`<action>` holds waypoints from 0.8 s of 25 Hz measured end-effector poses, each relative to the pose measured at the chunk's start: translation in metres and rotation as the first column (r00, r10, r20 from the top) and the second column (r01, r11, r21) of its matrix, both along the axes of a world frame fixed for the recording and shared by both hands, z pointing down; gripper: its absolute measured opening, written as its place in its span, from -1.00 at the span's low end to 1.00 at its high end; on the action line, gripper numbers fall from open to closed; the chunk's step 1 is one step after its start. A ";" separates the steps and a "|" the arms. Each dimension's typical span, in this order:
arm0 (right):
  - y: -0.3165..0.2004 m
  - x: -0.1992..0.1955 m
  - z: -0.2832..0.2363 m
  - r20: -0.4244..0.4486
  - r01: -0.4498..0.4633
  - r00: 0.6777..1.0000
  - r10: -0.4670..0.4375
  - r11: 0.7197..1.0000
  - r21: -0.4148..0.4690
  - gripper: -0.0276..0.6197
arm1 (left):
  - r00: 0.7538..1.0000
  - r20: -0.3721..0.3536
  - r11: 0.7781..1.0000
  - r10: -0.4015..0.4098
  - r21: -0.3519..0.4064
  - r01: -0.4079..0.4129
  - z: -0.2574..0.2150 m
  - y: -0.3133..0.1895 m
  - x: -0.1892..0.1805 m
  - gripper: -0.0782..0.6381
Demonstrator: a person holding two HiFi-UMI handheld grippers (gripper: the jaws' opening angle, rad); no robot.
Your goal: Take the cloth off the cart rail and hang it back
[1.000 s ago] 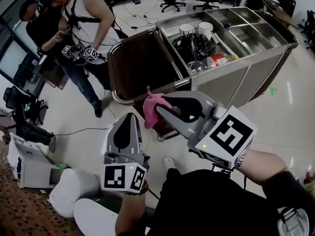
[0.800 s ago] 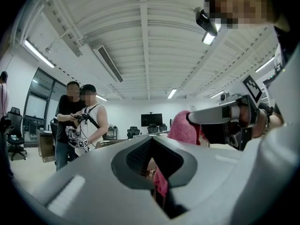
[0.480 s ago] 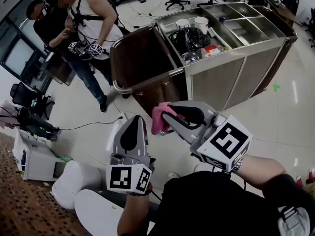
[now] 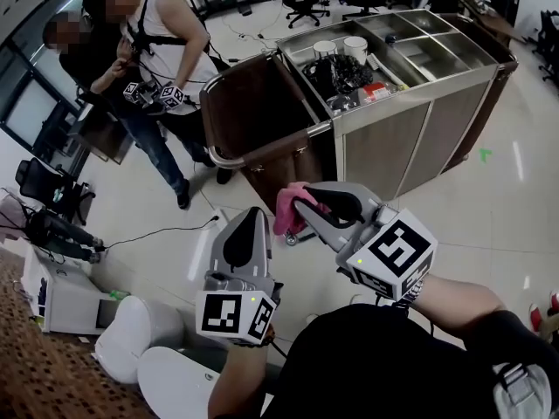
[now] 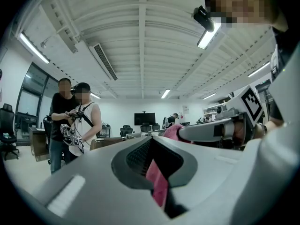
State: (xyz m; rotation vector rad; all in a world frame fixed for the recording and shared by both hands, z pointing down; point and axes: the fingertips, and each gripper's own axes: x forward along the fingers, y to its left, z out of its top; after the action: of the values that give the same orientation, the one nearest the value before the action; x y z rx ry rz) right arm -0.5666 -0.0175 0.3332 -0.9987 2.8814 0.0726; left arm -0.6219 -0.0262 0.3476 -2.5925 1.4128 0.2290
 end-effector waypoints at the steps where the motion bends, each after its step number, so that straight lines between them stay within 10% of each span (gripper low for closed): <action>1: -0.001 -0.001 0.000 -0.006 -0.005 1.000 0.005 0.999 0.038 -0.75 | 1.000 -0.001 1.000 0.006 0.000 -0.006 -0.001 0.002 -0.002 -0.77; 20: 0.009 -0.029 -0.009 -0.027 -0.061 0.998 0.062 0.997 0.042 -0.75 | 0.998 -0.017 0.998 0.065 -0.005 -0.065 -0.005 0.009 -0.025 -0.77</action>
State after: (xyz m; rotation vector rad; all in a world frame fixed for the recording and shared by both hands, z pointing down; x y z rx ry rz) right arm -0.5954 -0.0086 0.3247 -1.0875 2.8614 0.1511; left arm -0.6470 -0.0177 0.3426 -2.6492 1.3377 0.2572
